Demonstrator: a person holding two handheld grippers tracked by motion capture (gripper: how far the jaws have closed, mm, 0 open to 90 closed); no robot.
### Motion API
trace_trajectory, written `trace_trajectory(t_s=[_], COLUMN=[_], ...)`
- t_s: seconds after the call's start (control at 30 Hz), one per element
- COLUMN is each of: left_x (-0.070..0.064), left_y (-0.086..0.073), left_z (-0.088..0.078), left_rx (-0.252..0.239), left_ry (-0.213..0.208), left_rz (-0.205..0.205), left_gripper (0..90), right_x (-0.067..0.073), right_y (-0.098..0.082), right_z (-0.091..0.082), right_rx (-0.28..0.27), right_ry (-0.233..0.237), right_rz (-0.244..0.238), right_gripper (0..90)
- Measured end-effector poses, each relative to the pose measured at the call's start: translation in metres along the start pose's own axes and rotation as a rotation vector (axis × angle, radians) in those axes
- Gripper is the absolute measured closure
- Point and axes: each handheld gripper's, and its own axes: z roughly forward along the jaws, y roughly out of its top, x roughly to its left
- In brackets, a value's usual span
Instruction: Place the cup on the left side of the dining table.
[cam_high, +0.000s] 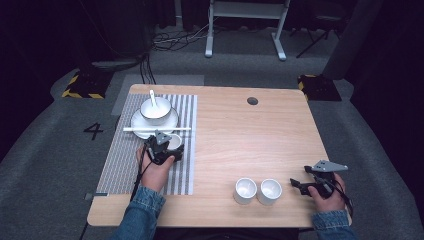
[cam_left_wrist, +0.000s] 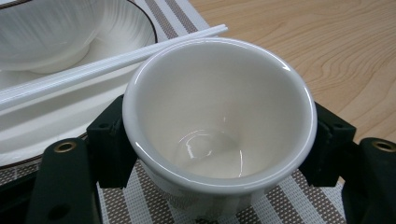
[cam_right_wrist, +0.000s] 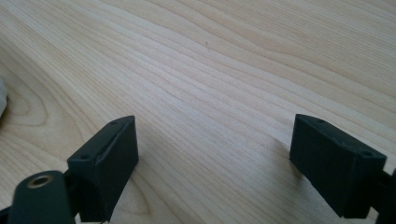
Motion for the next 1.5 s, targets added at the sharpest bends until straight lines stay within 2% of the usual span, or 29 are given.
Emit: trace_trajectory(t_s=[0.13, 0.23, 0.43, 0.57, 0.7, 0.77, 0.87, 0.9, 0.93, 1.03, 1.2, 1.33, 1.5], left_x=[-0.003, -0.003, -0.001, -0.001, 0.0, -0.002, -0.003, -0.004, -0.004, -0.005, -0.006, -0.007, -0.008], left_y=[0.0, -0.001, -0.003, -0.004, -0.007, -0.008, -0.007, -0.007, -0.006, -0.005, -0.001, 0.001, 0.003], left_z=[0.002, 0.003, 0.007, 0.007, 0.007, 0.006, 0.005, 0.003, 0.002, -0.001, -0.011, -0.023, -0.038], left_rx=[0.006, 0.001, 0.013, 0.004, -0.011, -0.002, 0.004, -0.008, -0.014, -0.042, -0.078, -0.065, -0.073], left_ry=[-0.001, 0.0, 0.011, 0.011, 0.012, 0.023, 0.04, 0.056, 0.055, 0.063, 0.072, 0.071, 0.07], left_rz=[0.018, 0.018, 0.008, 0.006, -0.021, -0.028, -0.015, 0.002, 0.006, -0.003, 0.009, -0.006, -0.014], left_gripper=[26.2, 26.2, 26.2, 26.1, 25.9, 25.8, 23.3, 21.5, 21.6, 19.4, 19.7, 20.5, 21.3], right_x=[0.0, 0.0, 0.0, 0.0, 0.0, 0.0, 0.0, 0.0, 0.0, 0.0, 0.0, 0.0, 0.0], right_y=[0.0, 0.0, 0.0, 0.0, 0.0, 0.0, 0.0, 0.0, 0.0, 0.0, 0.0, 0.0, 0.0], right_z=[0.0, 0.0, 0.0, 0.0, 0.0, 0.0, 0.0, 0.0, 0.0, 0.0, 0.0, 0.0, 0.0], right_rx=[0.0, 0.0, 0.0, 0.0, 0.0, 0.0, -0.001, 0.0, 0.0, -0.001, -0.001, 0.0, 0.0], right_ry=[0.0, 0.0, 0.0, 0.0, 0.001, 0.0, -0.002, 0.0, 0.0, -0.002, -0.001, 0.0, 0.0], right_rz=[0.0, 0.0, 0.0, 0.0, -0.001, 0.0, 0.0, -0.002, -0.001, -0.001, -0.001, -0.001, 0.0], right_gripper=[15.3, 15.3, 15.3, 15.3, 15.3, 15.3, 15.4, 15.4, 15.4, 15.4, 15.4, 15.4, 15.4])
